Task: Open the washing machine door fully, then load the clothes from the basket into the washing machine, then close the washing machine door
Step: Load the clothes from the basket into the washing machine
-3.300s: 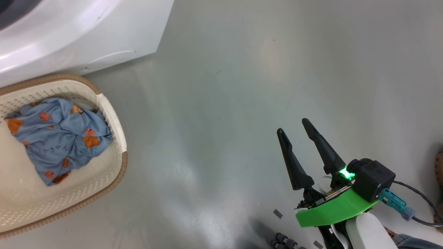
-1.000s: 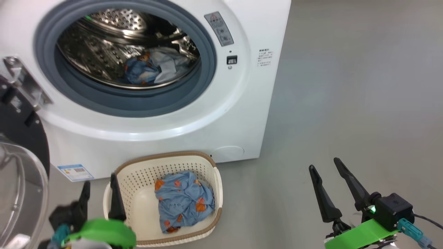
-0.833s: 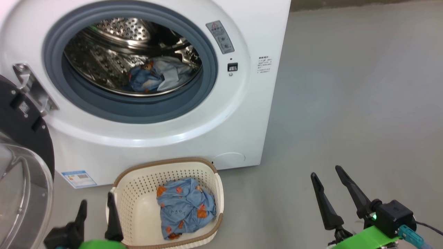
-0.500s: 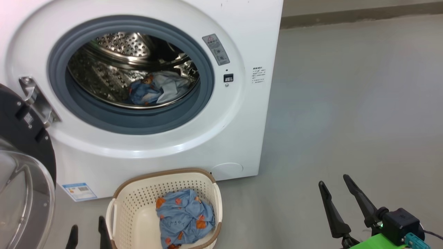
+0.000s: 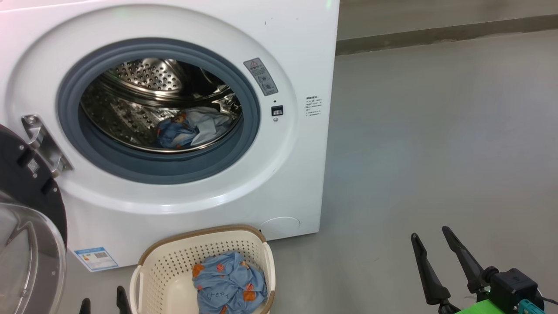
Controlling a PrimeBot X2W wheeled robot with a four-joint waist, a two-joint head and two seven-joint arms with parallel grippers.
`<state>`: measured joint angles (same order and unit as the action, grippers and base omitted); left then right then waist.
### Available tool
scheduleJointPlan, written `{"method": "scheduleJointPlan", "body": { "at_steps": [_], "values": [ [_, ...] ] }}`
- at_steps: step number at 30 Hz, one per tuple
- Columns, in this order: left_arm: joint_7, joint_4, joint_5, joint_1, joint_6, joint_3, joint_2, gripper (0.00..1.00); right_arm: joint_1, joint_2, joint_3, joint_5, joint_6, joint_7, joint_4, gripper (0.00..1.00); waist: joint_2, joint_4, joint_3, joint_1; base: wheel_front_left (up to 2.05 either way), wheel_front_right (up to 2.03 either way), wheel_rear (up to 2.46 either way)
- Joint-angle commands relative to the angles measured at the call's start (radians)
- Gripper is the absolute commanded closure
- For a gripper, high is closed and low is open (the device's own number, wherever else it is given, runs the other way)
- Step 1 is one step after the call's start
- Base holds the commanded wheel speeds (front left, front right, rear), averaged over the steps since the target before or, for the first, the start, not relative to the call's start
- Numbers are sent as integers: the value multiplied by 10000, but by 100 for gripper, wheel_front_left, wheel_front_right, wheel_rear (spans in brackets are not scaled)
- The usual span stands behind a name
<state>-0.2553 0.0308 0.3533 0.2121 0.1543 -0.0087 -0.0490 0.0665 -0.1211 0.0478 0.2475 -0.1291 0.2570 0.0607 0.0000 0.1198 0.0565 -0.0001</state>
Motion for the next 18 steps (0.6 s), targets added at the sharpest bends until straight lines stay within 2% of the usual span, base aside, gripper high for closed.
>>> {"method": "scheduleJointPlan", "body": {
  "at_steps": [1,18],
  "values": [
    [-64,-327,75,-97,66,364,-106,0,-23,-51,170,-87,-16,48,-218,0,0,45,28,1,0,0,0],
    [30,-653,138,176,228,377,-184,0,14,-2,12,-107,-16,48,-242,0,0,46,152,1,0,0,0]
  ]
}}
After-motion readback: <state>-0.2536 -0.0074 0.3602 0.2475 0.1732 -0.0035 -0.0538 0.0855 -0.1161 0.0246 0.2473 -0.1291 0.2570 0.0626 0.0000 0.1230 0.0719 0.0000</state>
